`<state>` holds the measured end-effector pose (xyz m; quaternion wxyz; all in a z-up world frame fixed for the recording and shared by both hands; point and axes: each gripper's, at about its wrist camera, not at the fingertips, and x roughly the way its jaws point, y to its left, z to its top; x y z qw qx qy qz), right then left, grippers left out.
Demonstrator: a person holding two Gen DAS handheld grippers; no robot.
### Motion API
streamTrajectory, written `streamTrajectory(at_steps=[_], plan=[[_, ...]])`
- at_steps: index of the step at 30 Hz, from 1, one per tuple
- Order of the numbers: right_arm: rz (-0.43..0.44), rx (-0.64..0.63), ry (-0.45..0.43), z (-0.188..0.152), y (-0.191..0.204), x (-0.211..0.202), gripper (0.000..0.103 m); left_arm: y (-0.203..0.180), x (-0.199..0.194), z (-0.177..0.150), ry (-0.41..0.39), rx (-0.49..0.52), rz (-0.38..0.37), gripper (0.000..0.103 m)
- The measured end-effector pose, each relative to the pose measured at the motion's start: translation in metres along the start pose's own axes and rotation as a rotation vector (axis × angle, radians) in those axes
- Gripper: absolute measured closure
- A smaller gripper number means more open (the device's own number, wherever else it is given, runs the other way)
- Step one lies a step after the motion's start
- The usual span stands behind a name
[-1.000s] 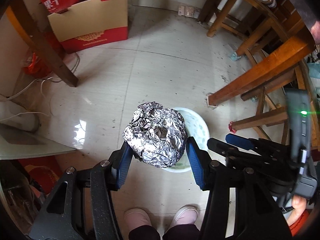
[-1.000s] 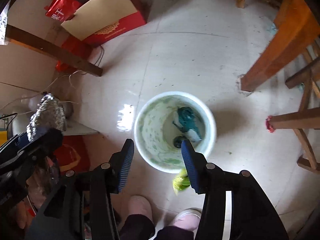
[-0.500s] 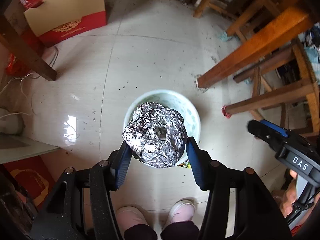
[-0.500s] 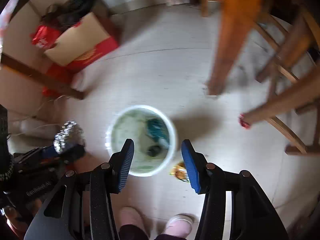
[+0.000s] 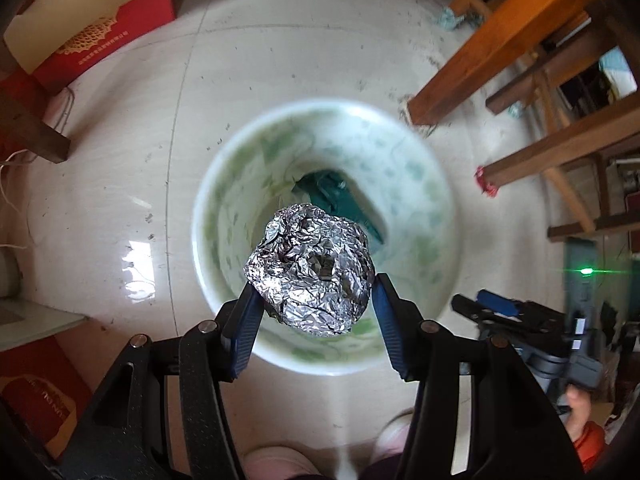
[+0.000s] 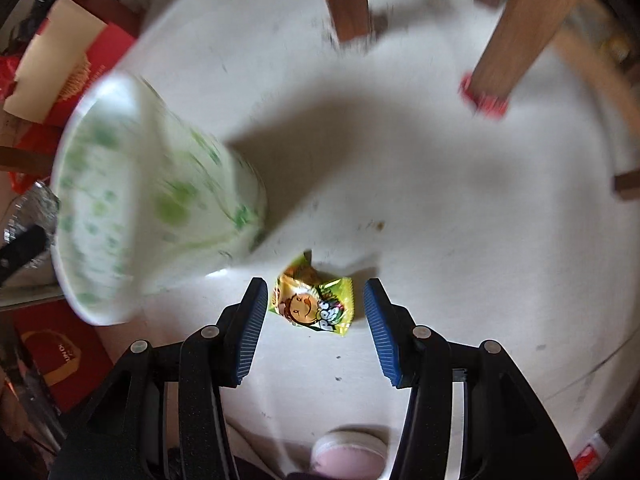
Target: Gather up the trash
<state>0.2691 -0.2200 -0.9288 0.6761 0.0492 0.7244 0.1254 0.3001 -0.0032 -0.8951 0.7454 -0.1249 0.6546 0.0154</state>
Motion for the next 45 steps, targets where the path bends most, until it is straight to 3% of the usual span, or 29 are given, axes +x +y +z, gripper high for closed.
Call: streamTrajectory(at_steps=[5, 7, 12, 13, 14, 17, 24, 29, 34, 37, 40, 41, 43, 45], plan=[[-0.006, 0.037, 0.038, -0.006, -0.013, 0.07, 0.057, 0.007, 0.028, -0.006, 0.036, -0.025, -0.021, 0.048], [0.02, 0.049, 0.031, -0.007, -0.014, 0.083, 0.057, 0.007, 0.03, -0.008, 0.028, -0.022, -0.041, 0.047], [0.005, 0.04, 0.048, -0.006, -0.008, 0.106, 0.057, 0.004, 0.031, -0.007, 0.017, 0.025, 0.008, 0.045], [-0.001, 0.039, 0.049, -0.003, -0.006, 0.11, 0.06, 0.004, 0.031, -0.006, 0.016, 0.025, 0.005, 0.045], [-0.011, 0.036, 0.043, -0.001, -0.004, 0.112, 0.071, 0.003, 0.032, -0.005, 0.014, 0.022, 0.003, 0.045], [-0.003, 0.02, 0.014, 0.001, 0.002, 0.111, 0.082, 0.008, 0.03, -0.001, -0.003, 0.006, 0.003, 0.045], [-0.059, 0.0, -0.083, 0.01, 0.009, 0.071, 0.086, 0.016, 0.01, 0.003, -0.016, -0.036, 0.023, 0.045], [-0.116, 0.043, -0.199, 0.017, 0.016, -0.016, 0.086, 0.016, -0.025, -0.001, -0.029, -0.042, 0.057, 0.045], [-0.032, -0.036, -0.28, 0.031, 0.055, -0.095, 0.085, 0.021, -0.062, 0.001, -0.044, -0.073, 0.076, 0.045], [0.027, -0.114, -0.296, 0.029, 0.089, -0.117, 0.084, 0.027, -0.083, 0.003, -0.053, -0.109, 0.07, 0.045], [0.056, -0.197, -0.277, 0.038, 0.114, -0.113, 0.076, 0.035, -0.104, 0.004, -0.069, -0.13, 0.086, 0.045], [0.083, -0.212, -0.257, 0.04, 0.123, -0.111, 0.064, 0.039, -0.112, 0.004, -0.074, -0.139, 0.089, 0.045], [0.137, -0.224, -0.209, 0.037, 0.138, -0.106, 0.052, 0.046, -0.124, 0.003, -0.08, -0.152, 0.09, 0.045], [0.15, -0.206, -0.182, 0.037, 0.149, -0.107, 0.051, 0.05, -0.135, 0.002, -0.085, -0.163, 0.099, 0.045]])
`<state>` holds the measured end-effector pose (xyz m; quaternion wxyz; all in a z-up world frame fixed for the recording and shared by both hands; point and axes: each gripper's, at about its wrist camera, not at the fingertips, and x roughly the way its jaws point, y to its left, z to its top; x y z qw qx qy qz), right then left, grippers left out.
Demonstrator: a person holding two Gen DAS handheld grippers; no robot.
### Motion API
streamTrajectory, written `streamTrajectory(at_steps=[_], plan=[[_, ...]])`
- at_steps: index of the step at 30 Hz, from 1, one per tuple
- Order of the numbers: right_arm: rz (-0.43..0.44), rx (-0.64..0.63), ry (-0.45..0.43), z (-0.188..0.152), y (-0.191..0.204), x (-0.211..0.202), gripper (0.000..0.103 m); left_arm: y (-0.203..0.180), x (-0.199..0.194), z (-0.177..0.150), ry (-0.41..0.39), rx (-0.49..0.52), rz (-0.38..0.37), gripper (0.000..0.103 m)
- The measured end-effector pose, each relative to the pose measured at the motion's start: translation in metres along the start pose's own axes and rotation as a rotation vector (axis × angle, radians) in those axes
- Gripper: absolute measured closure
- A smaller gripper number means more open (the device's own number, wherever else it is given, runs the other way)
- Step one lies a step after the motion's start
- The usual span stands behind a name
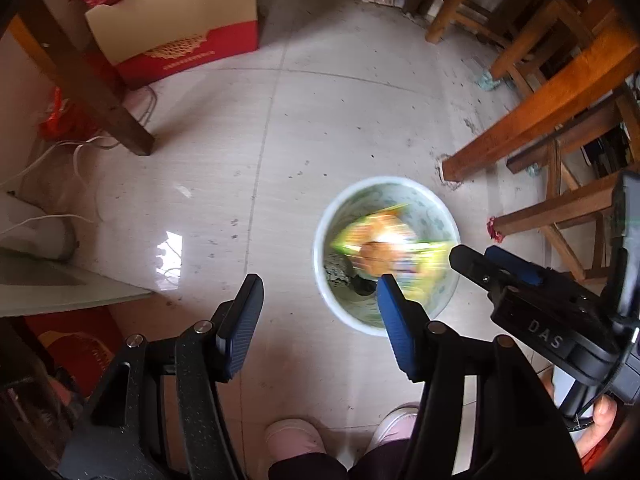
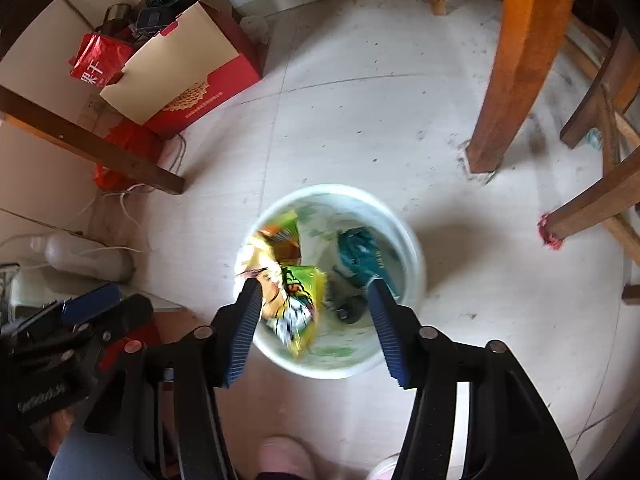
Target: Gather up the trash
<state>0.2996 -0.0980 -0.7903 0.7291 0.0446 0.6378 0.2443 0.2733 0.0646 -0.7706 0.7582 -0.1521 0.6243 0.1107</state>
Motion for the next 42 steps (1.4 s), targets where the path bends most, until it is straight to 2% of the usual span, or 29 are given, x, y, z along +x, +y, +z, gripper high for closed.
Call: streamTrajectory(at_steps=[3, 7, 9, 16, 19, 22, 28, 33, 38, 42], plan=[[-0.011, 0.007, 0.016, 0.001, 0.002, -0.015, 0.051, 0.006, -0.026, 0.003, -0.014, -0.018, 0.007, 0.045], [-0.033, -0.002, 0.022, -0.001, 0.017, -0.068, 0.051, 0.003, -0.076, 0.01, -0.046, -0.037, -0.008, 0.045], [-0.042, -0.013, 0.016, 0.002, 0.024, -0.102, 0.051, -0.001, -0.105, 0.016, -0.064, -0.035, -0.015, 0.045], [-0.077, -0.072, -0.067, 0.03, 0.068, -0.235, 0.051, -0.026, -0.243, 0.045, -0.172, 0.004, -0.021, 0.045], [-0.06, -0.087, -0.143, 0.045, 0.094, -0.31, 0.051, -0.035, -0.312, 0.057, -0.239, 0.017, -0.037, 0.045], [-0.067, -0.121, -0.223, 0.055, 0.119, -0.377, 0.051, -0.044, -0.383, 0.063, -0.339, 0.036, -0.026, 0.045], [-0.08, -0.162, -0.408, 0.058, 0.169, -0.503, 0.051, -0.044, -0.512, 0.067, -0.5, 0.054, -0.059, 0.045], [-0.083, -0.165, -0.524, 0.053, 0.204, -0.577, 0.051, -0.039, -0.607, 0.063, -0.62, 0.091, -0.1, 0.045], [-0.095, -0.153, -0.624, 0.047, 0.236, -0.635, 0.051, -0.034, -0.679, 0.061, -0.718, 0.147, -0.127, 0.044], [-0.098, -0.152, -0.7, 0.042, 0.255, -0.669, 0.051, -0.029, -0.726, 0.059, -0.789, 0.192, -0.157, 0.028]])
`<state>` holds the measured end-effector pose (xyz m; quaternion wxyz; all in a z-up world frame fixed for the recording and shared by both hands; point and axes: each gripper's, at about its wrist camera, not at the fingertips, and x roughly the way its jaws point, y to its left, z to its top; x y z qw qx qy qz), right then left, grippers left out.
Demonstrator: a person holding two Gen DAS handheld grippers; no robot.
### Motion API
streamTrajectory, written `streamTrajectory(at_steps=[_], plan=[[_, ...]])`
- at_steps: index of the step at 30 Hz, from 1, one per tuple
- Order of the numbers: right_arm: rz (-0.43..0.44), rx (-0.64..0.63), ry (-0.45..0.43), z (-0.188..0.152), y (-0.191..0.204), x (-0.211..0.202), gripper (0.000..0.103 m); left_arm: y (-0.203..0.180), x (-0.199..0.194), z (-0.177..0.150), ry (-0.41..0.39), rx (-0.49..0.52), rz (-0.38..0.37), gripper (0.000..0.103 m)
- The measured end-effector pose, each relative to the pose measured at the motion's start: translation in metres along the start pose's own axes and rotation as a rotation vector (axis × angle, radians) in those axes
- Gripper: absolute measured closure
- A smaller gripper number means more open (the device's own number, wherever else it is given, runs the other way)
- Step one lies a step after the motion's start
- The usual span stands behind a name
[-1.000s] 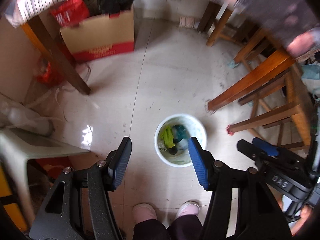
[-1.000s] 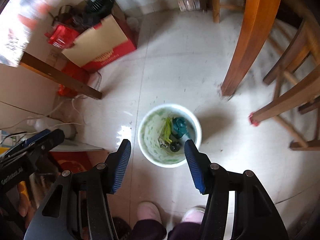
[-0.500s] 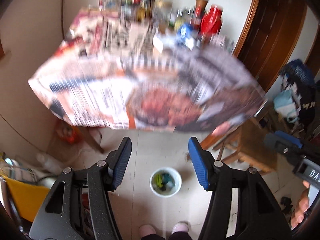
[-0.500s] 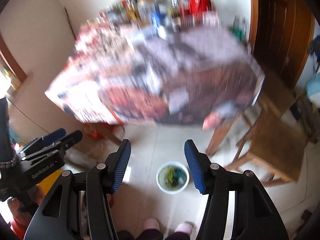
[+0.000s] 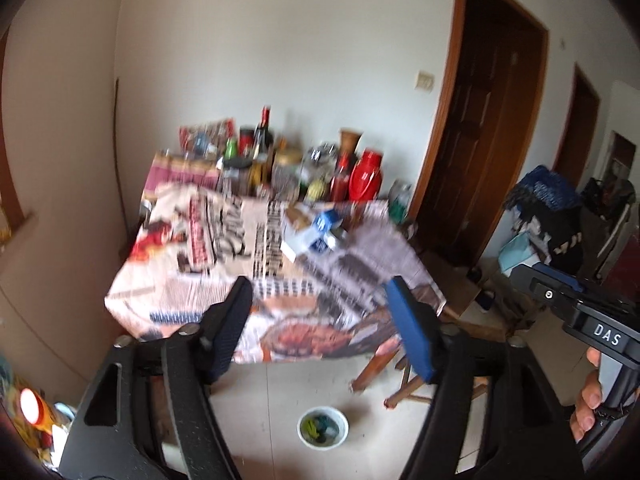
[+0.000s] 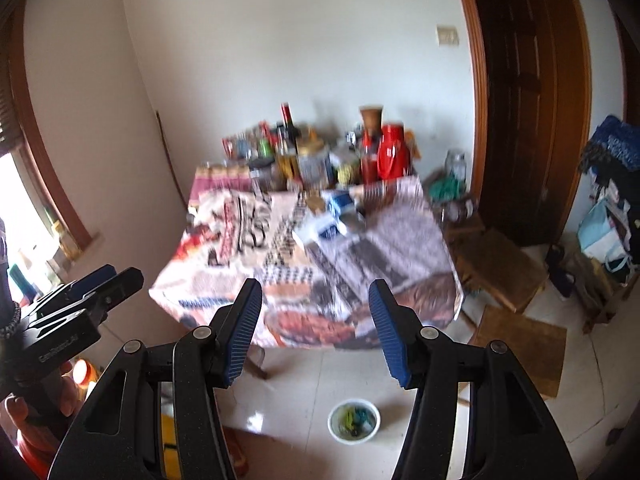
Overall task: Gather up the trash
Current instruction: 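Move both tools back to the table toward the blue paper cup, then grasp the blue paper cup with the right tool while the left tool grasps the brown cardboard piece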
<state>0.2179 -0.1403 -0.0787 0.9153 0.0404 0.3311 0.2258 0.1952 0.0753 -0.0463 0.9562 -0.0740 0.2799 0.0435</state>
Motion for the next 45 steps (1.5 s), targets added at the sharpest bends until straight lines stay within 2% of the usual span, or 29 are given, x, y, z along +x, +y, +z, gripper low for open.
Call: streamTrajectory(at_steps=[2, 3, 5, 9, 11, 14, 17, 21, 28, 35, 38, 45], plan=[[-0.003, -0.006, -0.044, 0.008, 0.006, -0.015, 0.047, 0.0, -0.013, 0.009, -0.03, 0.007, -0.007, 0.017], [-0.01, -0.01, -0.064, 0.01, 0.008, -0.02, 0.039, 0.002, -0.021, 0.014, -0.056, 0.008, -0.012, 0.011], [-0.033, -0.012, -0.104, 0.014, 0.012, -0.03, 0.029, 0.004, -0.028, 0.022, -0.084, 0.005, -0.024, 0.01], [-0.042, 0.0, -0.13, 0.024, 0.012, -0.034, 0.027, 0.005, -0.029, 0.034, -0.094, 0.0, -0.044, 0.01], [-0.049, 0.003, -0.137, 0.03, 0.011, -0.032, 0.022, 0.005, -0.026, 0.039, -0.101, -0.003, -0.049, 0.01], [-0.064, -0.005, -0.166, 0.037, 0.009, -0.033, 0.017, 0.002, -0.017, 0.047, -0.121, 0.002, -0.046, 0.002], [-0.073, -0.03, -0.184, 0.047, 0.004, -0.025, 0.017, -0.007, -0.009, 0.055, -0.154, 0.019, -0.026, 0.001], [-0.062, -0.054, -0.186, 0.065, -0.007, -0.002, 0.016, -0.024, 0.02, 0.074, -0.161, 0.048, 0.003, 0.001], [-0.005, -0.087, -0.184, 0.112, -0.04, 0.042, 0.016, -0.05, 0.083, 0.114, -0.146, 0.029, -0.002, 0.0], [0.044, -0.131, -0.142, 0.154, -0.081, 0.09, 0.016, -0.066, 0.143, 0.143, -0.144, -0.018, 0.079, 0.0], [0.05, -0.123, -0.108, 0.164, -0.095, 0.117, 0.016, -0.065, 0.167, 0.15, -0.121, -0.023, 0.114, 0.0], [0.072, -0.079, 0.021, 0.173, -0.112, 0.187, 0.016, -0.04, 0.219, 0.162, -0.091, -0.03, 0.132, 0.0]])
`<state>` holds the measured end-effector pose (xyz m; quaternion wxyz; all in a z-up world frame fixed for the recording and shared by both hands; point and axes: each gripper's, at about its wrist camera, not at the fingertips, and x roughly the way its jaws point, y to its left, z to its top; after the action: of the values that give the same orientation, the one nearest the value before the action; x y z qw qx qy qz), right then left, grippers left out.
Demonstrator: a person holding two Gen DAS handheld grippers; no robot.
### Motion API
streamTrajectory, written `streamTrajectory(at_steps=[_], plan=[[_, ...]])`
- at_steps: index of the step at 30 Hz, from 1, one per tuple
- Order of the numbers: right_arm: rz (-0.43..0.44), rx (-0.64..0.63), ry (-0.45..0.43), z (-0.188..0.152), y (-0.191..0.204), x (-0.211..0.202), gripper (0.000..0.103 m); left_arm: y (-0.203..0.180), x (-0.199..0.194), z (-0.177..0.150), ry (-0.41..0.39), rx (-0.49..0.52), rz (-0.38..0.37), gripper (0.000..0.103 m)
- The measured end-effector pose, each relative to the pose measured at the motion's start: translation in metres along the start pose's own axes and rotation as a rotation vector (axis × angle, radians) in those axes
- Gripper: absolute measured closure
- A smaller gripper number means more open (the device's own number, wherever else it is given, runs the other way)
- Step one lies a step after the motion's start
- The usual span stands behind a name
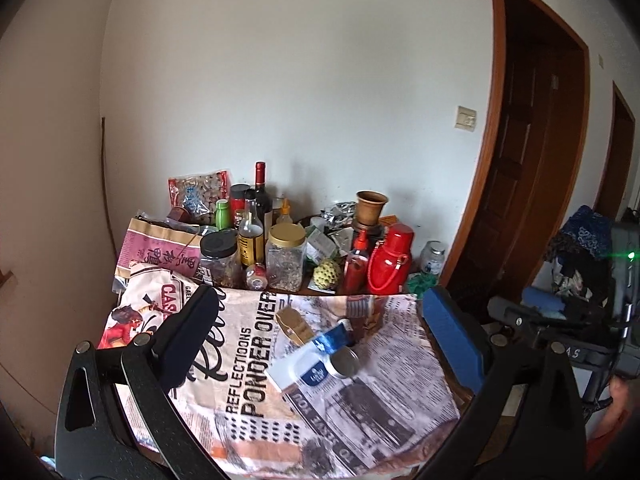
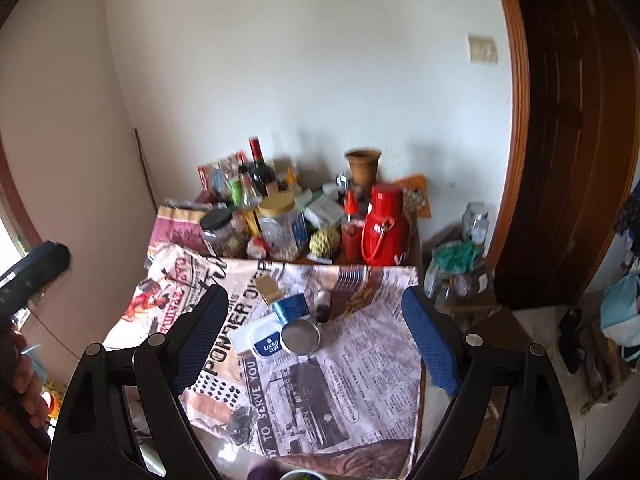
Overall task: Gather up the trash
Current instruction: 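Grasp the blue paper cup with the right tool while the left tool grasps the brown cardboard piece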
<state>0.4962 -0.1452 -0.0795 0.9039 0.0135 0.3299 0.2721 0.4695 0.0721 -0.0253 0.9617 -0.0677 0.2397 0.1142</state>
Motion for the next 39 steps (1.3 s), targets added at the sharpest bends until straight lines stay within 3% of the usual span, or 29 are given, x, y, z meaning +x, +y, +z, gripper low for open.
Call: streamTrajectory(at_steps=[4, 9, 13, 20, 26, 31, 36, 39], plan=[[0.026, 0.047, 0.079, 0.0, -0.004, 0.043, 0.016, 0.018, 0.043, 0.006, 0.035, 0.033, 0.022, 0.0], [0.027, 0.063, 0.185, -0.003, 0.012, 0.107, 0.016, 0.049, 0.102, 0.008, 0.091, 0.079, -0.003, 0.0], [0.031, 0.05, 0.288, -0.011, 0.026, 0.161, 0.017, 0.074, 0.16, 0.002, 0.188, 0.073, -0.045, 0.002], [0.006, 0.038, 0.479, -0.04, 0.034, 0.251, 0.016, 0.103, 0.249, -0.032, 0.369, 0.059, -0.083, 0.016], [0.011, 0.007, 0.554, -0.05, 0.032, 0.298, 0.017, 0.118, 0.316, -0.066, 0.506, -0.021, -0.148, 0.018], [0.02, -0.001, 0.544, -0.05, 0.028, 0.314, 0.017, 0.124, 0.367, -0.083, 0.587, -0.118, -0.205, 0.025], [0.042, 0.032, 0.568, -0.056, 0.026, 0.327, 0.028, 0.119, 0.408, -0.1, 0.693, -0.163, -0.265, 0.042], [0.058, 0.077, 0.564, -0.054, 0.025, 0.326, 0.028, 0.114, 0.419, -0.107, 0.729, -0.156, -0.284, 0.049]])
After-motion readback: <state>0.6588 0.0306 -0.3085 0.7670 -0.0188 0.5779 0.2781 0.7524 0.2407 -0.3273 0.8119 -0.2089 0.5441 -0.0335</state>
